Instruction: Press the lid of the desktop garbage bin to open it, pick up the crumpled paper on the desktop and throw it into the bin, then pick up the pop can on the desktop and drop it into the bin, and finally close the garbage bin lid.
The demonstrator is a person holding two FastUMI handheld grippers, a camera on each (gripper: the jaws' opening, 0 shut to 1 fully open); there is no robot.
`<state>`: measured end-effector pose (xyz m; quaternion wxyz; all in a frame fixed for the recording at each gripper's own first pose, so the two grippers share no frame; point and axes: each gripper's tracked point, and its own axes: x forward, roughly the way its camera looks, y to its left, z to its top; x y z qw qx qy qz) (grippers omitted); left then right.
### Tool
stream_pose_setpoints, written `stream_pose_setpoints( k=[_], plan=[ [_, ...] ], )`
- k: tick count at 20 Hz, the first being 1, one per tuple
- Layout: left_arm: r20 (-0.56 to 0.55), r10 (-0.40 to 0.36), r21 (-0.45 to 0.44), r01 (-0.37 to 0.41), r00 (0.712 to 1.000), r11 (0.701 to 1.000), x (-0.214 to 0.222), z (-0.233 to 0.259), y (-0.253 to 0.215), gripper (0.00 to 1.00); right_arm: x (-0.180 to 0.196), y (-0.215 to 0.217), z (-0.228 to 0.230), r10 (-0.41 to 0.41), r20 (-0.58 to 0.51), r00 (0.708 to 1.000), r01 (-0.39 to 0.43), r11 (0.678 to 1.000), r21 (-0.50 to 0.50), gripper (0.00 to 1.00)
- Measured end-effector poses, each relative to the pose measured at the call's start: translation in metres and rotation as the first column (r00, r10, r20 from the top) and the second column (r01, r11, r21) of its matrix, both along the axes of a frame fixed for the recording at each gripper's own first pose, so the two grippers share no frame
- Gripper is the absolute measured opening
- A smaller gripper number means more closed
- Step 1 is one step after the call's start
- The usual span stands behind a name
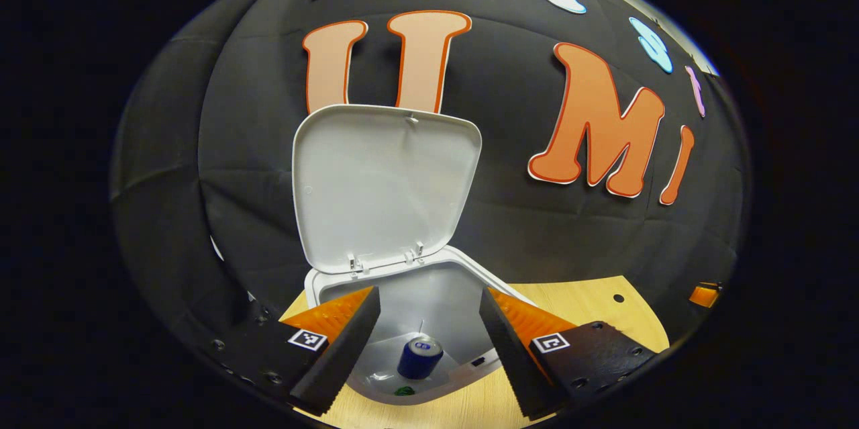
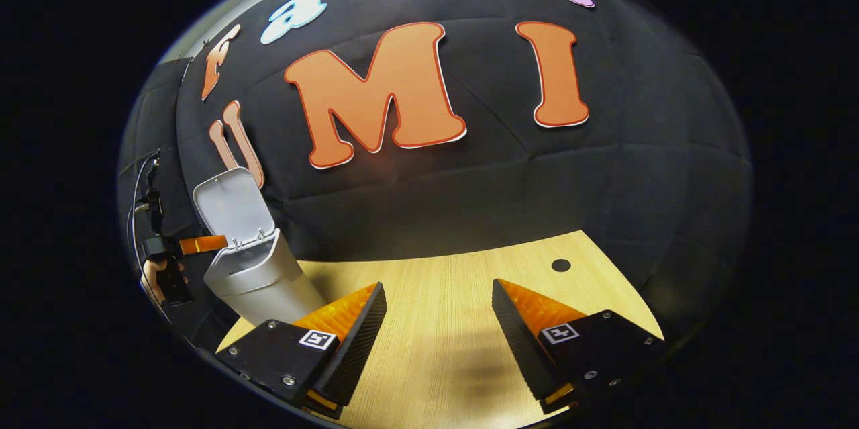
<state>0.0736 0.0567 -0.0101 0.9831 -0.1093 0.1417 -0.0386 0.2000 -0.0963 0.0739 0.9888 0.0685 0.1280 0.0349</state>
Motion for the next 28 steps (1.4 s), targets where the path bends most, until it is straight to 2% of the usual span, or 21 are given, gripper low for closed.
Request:
stream_pose_setpoints(
  k=[6, 12, 14, 18, 20, 22, 25, 28],
  plan=[
    [0.046, -0.006, 0.022, 0.005, 0.999, 1.000, -0.007, 0.022, -0.001, 0.94, 0.001, 0.008, -0.002, 0.020, -0.009, 1.000, -0.020, 1.000, -0.001, 0.95],
    [0.112, 0.015, -0.030, -0.012, 0.994, 0.999, -0.003, 0.081, 0.017, 0.94, 0.001, 0.014, 0.002, 0.044, -0.003, 0.999, -0.044, 0.999, -0.002, 0.95],
    [0.125, 0.014, 0.002, -0.014, 0.992, 1.000, 0.001, 0.109, 0.028, 0.94, 0.001, 0.016, 0.003, 0.053, -0.003, 0.999, -0.053, 0.999, -0.002, 0.95],
    [0.138, -0.049, 0.091, 0.037, 0.989, 0.995, 0.014, 0.172, 0.038, 0.94, 0.000, 0.026, 0.003, 0.081, -0.007, 0.997, -0.081, 0.997, 0.008, 0.95],
    [0.112, -0.095, 0.113, 0.083, 0.989, 0.990, 0.026, 0.195, 0.038, 0.94, -0.002, 0.031, 0.004, 0.097, -0.005, 0.995, -0.097, 0.995, 0.006, 0.95],
    [0.062, -0.108, 0.134, 0.099, 0.992, 0.986, 0.045, 0.209, 0.044, 0.94, -0.004, 0.034, 0.006, 0.109, -0.002, 0.994, -0.109, 0.994, 0.002, 0.95],
    [-0.038, -0.103, 0.140, 0.108, 0.994, 0.984, 0.074, 0.210, 0.058, 0.94, -0.008, 0.034, 0.008, 0.115, 0.002, 0.993, -0.115, 0.993, 0.007, 0.95],
    [-0.175, -0.138, 0.135, 0.162, 0.975, 0.977, 0.097, 0.193, 0.058, 0.94, -0.010, 0.028, 0.009, 0.103, 0.001, 0.995, -0.103, 0.995, 0.007, 0.95]
  ],
)
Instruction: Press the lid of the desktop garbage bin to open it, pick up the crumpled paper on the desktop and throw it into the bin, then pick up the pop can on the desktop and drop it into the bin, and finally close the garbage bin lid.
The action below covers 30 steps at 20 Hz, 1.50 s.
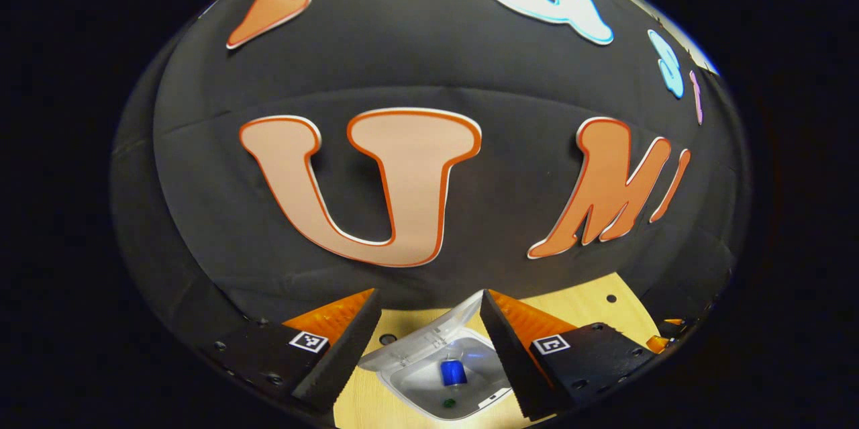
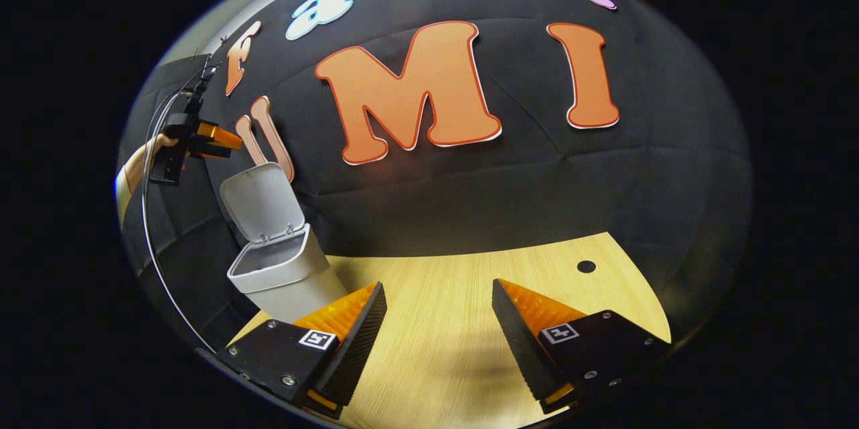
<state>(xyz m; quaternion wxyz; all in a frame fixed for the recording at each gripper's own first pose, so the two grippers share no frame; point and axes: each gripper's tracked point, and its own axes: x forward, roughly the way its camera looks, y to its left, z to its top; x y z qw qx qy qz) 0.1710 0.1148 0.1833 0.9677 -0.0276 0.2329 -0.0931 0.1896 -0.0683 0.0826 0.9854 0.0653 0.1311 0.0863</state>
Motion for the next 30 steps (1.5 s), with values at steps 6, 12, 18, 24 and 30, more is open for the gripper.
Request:
stream_pose_setpoints(
  k=[6, 12, 18, 24, 30],
  plan=[
    [-0.109, 0.048, 0.013, -0.046, 0.993, 0.999, 0.029, -0.039, 0.012, 0.94, -0.004, -0.015, -0.005, -0.036, -0.009, 0.999, 0.036, 0.999, 0.010, 0.95],
    [-0.146, -0.011, -0.055, 0.003, 0.989, 0.998, 0.002, -0.062, -0.010, 0.97, -0.001, -0.015, -0.009, -0.034, -0.024, 0.999, 0.035, 0.999, 0.036, 0.95],
    [-0.184, -0.102, -0.104, 0.084, 0.978, 0.991, -0.053, -0.098, -0.051, 0.98, 0.006, -0.002, -0.014, 0.011, -0.036, 0.999, -0.009, 0.999, 0.042, 0.95],
    [-0.178, -0.120, -0.096, 0.104, 0.977, 0.990, -0.090, -0.158, -0.086, 1.00, 0.005, 0.002, -0.018, 0.031, -0.050, 0.998, -0.029, 0.999, 0.043, 0.95],
    [-0.215, -0.071, -0.006, 0.071, 0.974, 0.997, -0.111, -0.233, -0.091, 0.99, 0.000, 0.004, -0.022, 0.046, -0.060, 0.997, -0.044, 0.998, 0.043, 0.95]
  ],
)
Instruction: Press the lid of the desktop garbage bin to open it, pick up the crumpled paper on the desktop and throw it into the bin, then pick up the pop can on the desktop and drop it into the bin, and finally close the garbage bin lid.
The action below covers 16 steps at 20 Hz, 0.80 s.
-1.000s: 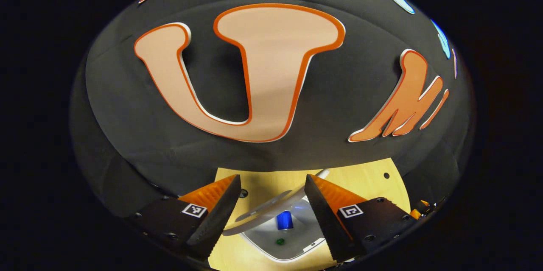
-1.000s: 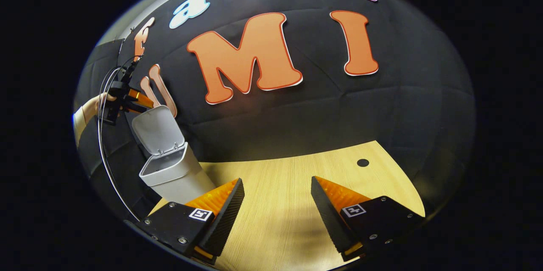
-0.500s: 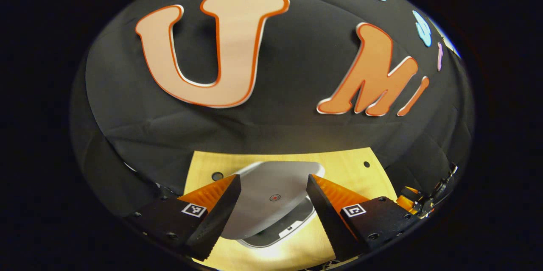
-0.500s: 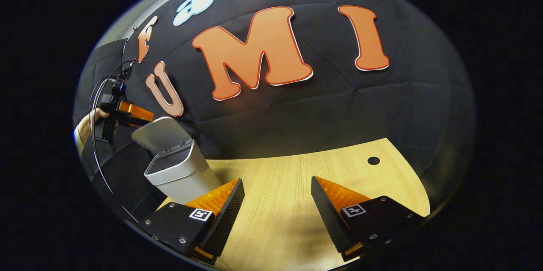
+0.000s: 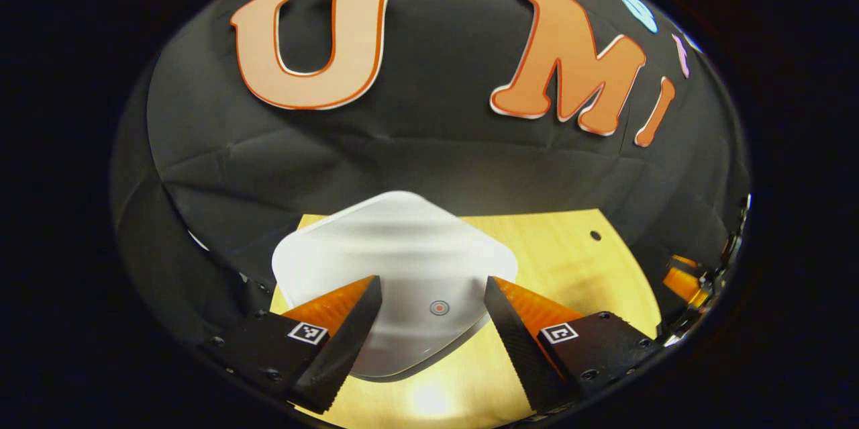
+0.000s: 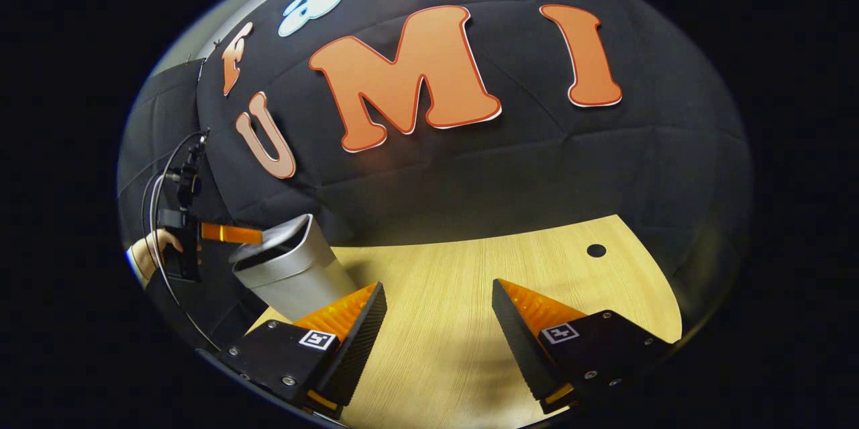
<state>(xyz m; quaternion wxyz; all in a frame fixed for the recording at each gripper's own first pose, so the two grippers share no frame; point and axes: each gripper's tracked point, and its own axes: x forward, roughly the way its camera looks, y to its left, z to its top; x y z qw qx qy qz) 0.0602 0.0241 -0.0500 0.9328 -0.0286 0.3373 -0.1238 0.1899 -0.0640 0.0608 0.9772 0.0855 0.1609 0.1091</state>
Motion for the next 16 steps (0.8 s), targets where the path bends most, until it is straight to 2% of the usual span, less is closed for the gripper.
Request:
stream_pose_setpoints(
  k=[3, 4, 6, 12, 16],
  plan=[
    [0.030, -0.020, 0.037, 0.019, 0.999, 0.999, 0.004, -0.006, 0.002, 1.00, -0.001, -0.001, -0.003, -0.002, -0.007, 1.000, 0.002, 1.000, 0.003, 0.95],
    [0.033, -0.016, 0.034, 0.014, 0.999, 0.999, 0.000, -0.009, 0.000, 0.97, -0.002, -0.001, -0.004, -0.003, -0.011, 1.000, 0.003, 1.000, 0.009, 0.95],
    [0.135, -0.069, 0.112, 0.054, 0.988, 0.992, 0.008, -0.004, 0.000, 0.99, -0.003, 0.001, -0.007, -0.004, -0.018, 1.000, 0.004, 1.000, 0.015, 0.95],
    [0.120, -0.065, 0.076, 0.056, 0.991, 0.996, 0.007, -0.001, 0.003, 0.97, -0.004, 0.002, -0.011, 0.006, -0.030, 1.000, -0.006, 1.000, -0.008, 0.95],
    [0.105, -0.047, 0.103, 0.036, 0.993, 0.994, 0.009, 0.004, 0.003, 0.97, -0.003, -0.003, -0.002, -0.009, -0.011, 1.000, 0.009, 1.000, -0.006, 0.95]
  ],
)
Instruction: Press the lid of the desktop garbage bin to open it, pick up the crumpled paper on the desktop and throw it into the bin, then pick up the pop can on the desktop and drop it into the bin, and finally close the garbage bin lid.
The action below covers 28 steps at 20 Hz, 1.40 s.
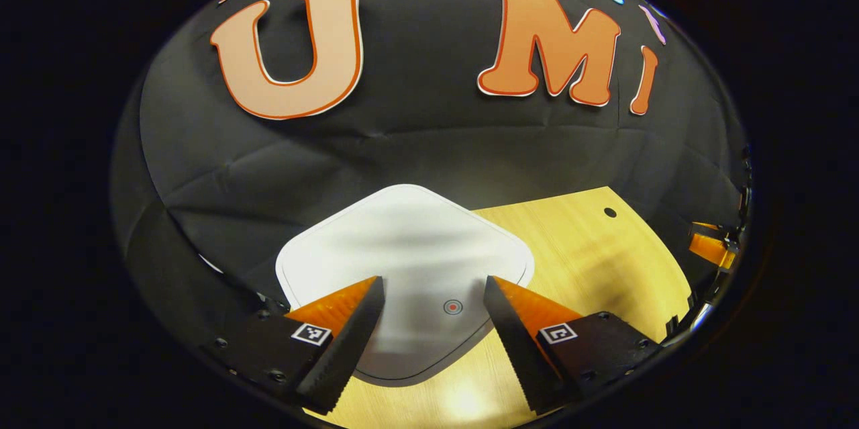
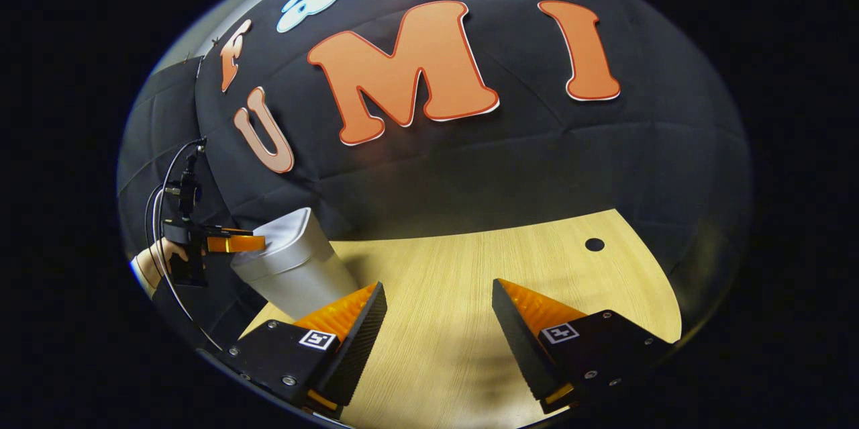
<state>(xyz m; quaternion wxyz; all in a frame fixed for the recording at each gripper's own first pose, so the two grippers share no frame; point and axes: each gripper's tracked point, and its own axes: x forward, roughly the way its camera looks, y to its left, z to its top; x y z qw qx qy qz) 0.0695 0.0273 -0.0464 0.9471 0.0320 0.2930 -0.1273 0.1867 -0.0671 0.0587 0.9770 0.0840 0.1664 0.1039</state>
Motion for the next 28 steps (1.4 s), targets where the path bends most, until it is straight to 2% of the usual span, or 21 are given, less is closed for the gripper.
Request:
stream_pose_setpoints(
  k=[3, 7, 14, 15, 16, 18, 19, 21, 25, 28],
  plan=[
    [0.060, -0.004, -0.008, 0.004, 0.998, 1.000, 0.001, 0.024, -0.011, 0.96, -0.001, -0.002, 0.009, -0.011, 0.017, 1.000, 0.011, 1.000, 0.000, 0.95],
    [0.194, 0.014, -0.076, 0.000, 0.981, 0.997, -0.002, 0.074, -0.038, 0.97, -0.003, -0.007, 0.026, -0.034, 0.057, 0.998, 0.034, 0.999, -0.009, 0.95],
    [0.343, -0.037, -0.162, 0.098, 0.939, 0.982, -0.045, 0.123, -0.111, 0.96, -0.015, -0.020, 0.043, -0.090, 0.121, 0.989, 0.096, 0.994, -0.048, 0.95],
    [0.356, -0.035, -0.177, 0.104, 0.934, 0.979, -0.052, 0.126, -0.119, 0.96, -0.017, -0.021, 0.045, -0.098, 0.132, 0.986, 0.106, 0.993, -0.056, 0.95],
    [0.368, -0.032, -0.193, 0.110, 0.929, 0.975, -0.059, 0.126, -0.126, 0.96, -0.019, -0.024, 0.047, -0.107, 0.146, 0.984, 0.117, 0.991, -0.063, 1.00],
    [0.396, -0.012, -0.217, 0.106, 0.918, 0.970, -0.072, 0.125, -0.133, 0.96, -0.024, -0.028, 0.052, -0.124, 0.175, 0.977, 0.139, 0.987, -0.076, 1.00],
    [0.411, 0.001, -0.219, 0.098, 0.912, 0.971, -0.077, 0.123, -0.134, 0.96, -0.028, -0.030, 0.054, -0.131, 0.188, 0.973, 0.148, 0.986, -0.082, 0.95],
    [0.433, 0.026, -0.207, 0.072, 0.901, 0.976, -0.085, 0.116, -0.131, 0.96, -0.034, -0.033, 0.055, -0.145, 0.208, 0.967, 0.165, 0.983, -0.082, 0.95],
    [0.433, 0.081, -0.262, 0.040, 0.898, 0.964, -0.104, 0.097, -0.130, 0.96, -0.046, -0.033, 0.052, -0.165, 0.230, 0.959, 0.185, 0.981, -0.066, 0.95],
    [0.482, 0.135, -0.271, 0.001, 0.865, 0.963, -0.116, 0.091, -0.122, 0.96, -0.056, -0.030, 0.048, -0.175, 0.260, 0.950, 0.201, 0.977, -0.076, 0.95]
  ],
)
